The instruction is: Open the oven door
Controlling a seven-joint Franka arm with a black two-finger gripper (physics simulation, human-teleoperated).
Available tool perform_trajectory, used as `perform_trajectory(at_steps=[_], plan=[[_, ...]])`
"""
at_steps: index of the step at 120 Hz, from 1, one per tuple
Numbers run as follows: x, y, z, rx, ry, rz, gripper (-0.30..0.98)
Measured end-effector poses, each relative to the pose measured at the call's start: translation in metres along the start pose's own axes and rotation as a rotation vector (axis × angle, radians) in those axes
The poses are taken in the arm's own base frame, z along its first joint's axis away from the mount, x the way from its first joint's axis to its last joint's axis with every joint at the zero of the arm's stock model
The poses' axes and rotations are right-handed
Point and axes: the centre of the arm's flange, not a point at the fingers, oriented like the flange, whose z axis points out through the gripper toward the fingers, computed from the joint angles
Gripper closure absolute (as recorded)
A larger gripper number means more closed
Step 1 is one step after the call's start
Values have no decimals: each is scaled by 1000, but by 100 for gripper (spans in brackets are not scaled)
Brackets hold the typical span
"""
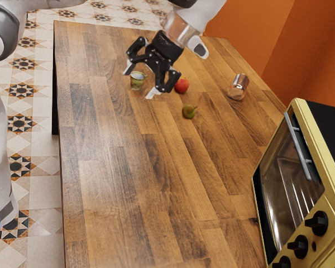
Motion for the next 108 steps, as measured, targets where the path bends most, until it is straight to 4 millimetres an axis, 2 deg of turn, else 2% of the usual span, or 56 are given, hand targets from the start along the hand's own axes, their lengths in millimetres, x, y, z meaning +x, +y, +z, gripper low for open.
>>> perform_trajectory(at_steps=[9, 18, 25, 33, 41, 45, 47, 49, 52, 56, 65, 72, 79, 92, 101, 108], plan=[[23, 1, -10, -98, 71, -232, 0], [19, 17, -21, -180, 130, -379, 0], [-3, 38, -35, -247, 184, -439, 0], [-10, 74, -76, -385, 269, -471, 0], [-8, 103, -93, -507, 312, -508, 0], [2, 116, -80, -538, 324, -539, 0], [7, 121, -65, -545, 332, -558, 0], [9, 123, -53, -563, 344, -574, 0], [7, 123, -45, -611, 370, -588, 1], [3, 127, -47, -691, 407, -594, 1], [-9, 154, -69, -880, 447, -555, 0], [-19, 173, -74, -991, 441, -527, 0], [-30, 186, -68, -1061, 419, -513, 0], [-50, 201, -39, -1113, 363, -510, 0], [-65, 207, -35, -1155, 339, -498, 0], [-67, 213, -33, -1177, 323, -498, 0]])
